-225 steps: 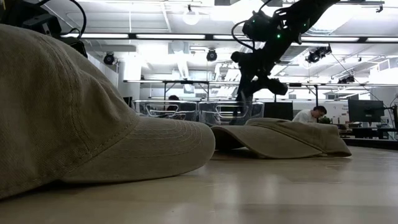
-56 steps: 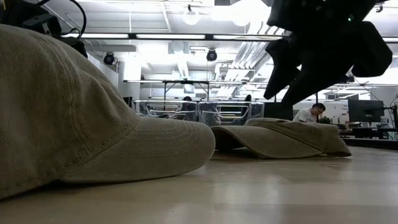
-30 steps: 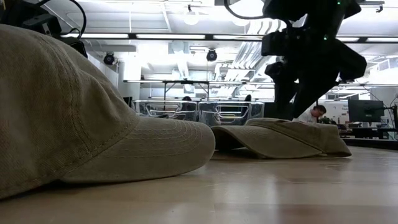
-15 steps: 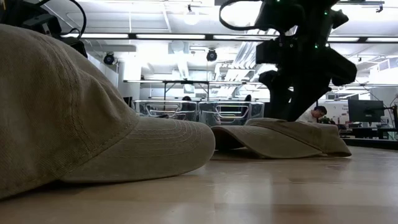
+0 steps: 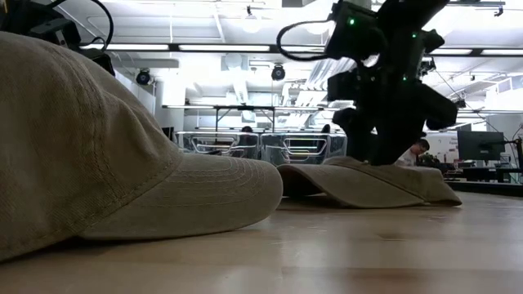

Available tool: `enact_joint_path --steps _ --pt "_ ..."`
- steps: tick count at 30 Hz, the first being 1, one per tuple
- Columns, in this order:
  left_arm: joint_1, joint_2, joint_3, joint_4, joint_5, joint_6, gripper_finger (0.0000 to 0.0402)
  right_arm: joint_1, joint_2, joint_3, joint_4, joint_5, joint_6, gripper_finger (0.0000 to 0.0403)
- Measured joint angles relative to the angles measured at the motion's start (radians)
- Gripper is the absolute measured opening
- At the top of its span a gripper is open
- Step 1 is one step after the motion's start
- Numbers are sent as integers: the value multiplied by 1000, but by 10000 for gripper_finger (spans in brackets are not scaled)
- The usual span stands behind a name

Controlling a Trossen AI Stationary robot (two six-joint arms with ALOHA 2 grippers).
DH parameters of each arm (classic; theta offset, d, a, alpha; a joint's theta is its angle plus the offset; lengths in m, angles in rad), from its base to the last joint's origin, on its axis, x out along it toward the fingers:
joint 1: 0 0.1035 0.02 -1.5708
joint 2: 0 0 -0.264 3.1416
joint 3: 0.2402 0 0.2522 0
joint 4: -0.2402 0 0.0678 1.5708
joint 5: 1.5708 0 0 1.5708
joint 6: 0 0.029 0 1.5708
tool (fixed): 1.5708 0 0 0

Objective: Pick & Place hat
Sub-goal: Put the top brown cap into the left transparent bin

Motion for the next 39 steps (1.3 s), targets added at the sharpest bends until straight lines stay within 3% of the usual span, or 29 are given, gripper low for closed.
enact_joint_path --steps 7,15,22,31,39 --pt "0 0 0 0 0 0 0 -7 32 0 4 -37 40 256" --pt "0 0 0 0 0 0 0 -7 41 0 11 -32 53 217" --pt "0 0 0 0 0 0 0 -8 41 0 11 -5 107 157" --pt "0 0 0 0 0 0 0 -5 41 0 10 14 179 19" --pt "0 0 0 0 0 0 0 11 35 0 11 15 247 5"
